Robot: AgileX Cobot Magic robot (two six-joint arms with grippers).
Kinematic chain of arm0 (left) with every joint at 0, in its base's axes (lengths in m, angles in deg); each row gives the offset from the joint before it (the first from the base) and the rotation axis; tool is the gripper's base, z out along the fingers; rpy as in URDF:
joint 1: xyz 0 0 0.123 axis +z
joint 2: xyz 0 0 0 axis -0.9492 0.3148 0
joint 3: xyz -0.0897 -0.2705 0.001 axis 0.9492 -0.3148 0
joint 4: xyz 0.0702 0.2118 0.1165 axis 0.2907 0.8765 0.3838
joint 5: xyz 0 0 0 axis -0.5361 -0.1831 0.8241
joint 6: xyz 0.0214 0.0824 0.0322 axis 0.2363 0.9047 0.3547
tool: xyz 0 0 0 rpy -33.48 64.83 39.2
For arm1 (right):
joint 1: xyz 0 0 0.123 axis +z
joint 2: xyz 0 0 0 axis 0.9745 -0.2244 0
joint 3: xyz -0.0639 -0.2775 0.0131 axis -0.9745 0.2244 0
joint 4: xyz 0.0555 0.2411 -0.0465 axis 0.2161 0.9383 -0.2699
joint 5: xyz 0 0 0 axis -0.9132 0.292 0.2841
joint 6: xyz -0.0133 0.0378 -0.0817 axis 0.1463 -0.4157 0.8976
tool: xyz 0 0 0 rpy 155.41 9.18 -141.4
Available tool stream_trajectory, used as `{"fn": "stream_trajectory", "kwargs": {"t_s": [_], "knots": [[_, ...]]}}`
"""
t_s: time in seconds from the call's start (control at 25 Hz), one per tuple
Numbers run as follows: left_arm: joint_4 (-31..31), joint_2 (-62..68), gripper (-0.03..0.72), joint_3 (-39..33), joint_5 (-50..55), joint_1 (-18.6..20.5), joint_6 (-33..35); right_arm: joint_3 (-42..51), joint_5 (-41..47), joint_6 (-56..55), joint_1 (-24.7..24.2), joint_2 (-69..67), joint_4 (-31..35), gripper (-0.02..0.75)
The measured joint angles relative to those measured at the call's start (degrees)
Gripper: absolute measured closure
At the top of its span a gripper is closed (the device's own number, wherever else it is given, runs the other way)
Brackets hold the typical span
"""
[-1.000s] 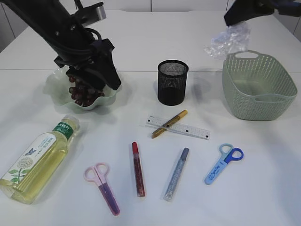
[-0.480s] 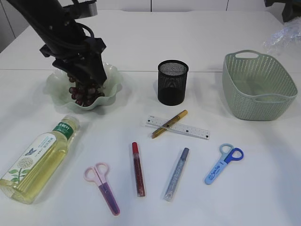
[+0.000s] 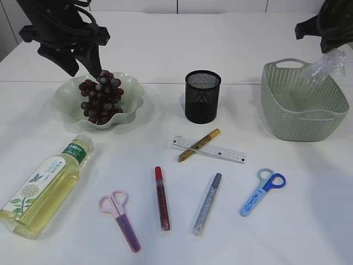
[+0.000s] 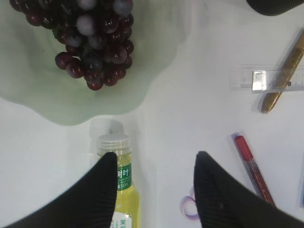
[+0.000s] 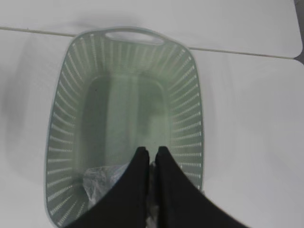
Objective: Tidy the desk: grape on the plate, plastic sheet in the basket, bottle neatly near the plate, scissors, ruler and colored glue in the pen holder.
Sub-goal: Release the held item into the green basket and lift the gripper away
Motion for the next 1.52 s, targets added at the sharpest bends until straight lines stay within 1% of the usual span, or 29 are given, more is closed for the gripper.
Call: {"fn": "stream_trajectory", "kwargs": {"t_s": [0.32, 0.76, 0.92, 1.04, 1.16, 1.24, 1.28, 1.36, 1.52], "knots": [[0.36, 0.0, 0.305, 0.0, 0.23, 0.0, -0.55, -3.45, -1.02, -1.42, 0.0, -3.06, 0.0, 0.701], [0.36, 0.0, 0.305, 0.24, 0.27, 0.0, -0.6, -3.66, -2.9, -2.45, -0.82, -4.78, 0.0, 0.694], [0.36, 0.0, 0.305, 0.24, 0.35, 0.0, -0.6, -3.66, -2.97, -2.58, -1.86, -5.19, 1.44, 0.676], [0.36, 0.0, 0.305, 0.24, 0.35, 0.0, -0.6, -3.66, -3.03, -2.58, -2.12, -5.19, 2.57, 0.617], [0.36, 0.0, 0.305, 0.24, 0.35, 0.0, -0.69, -3.66, -3.12, -2.69, -2.22, -5.19, 4.14, 0.486], [0.36, 0.0, 0.305, 0.24, 0.35, 0.0, -0.69, -3.66, -3.12, -2.69, -2.22, -5.19, 5.35, 0.412], [0.36, 0.0, 0.305, 0.24, 0.35, 0.0, -0.69, -3.66, -3.12, -2.69, -2.22, -5.19, 5.93, 0.386], [0.36, 0.0, 0.305, 0.24, 0.35, 0.0, -0.69, -3.66, -2.14, -2.69, -2.22, -5.19, 6.78, 0.365], [0.36, 0.0, 0.305, 0.24, 0.35, 0.0, -0.69, -4.0, 2.33, -2.69, -2.22, -5.19, 8.39, 0.353]]}}
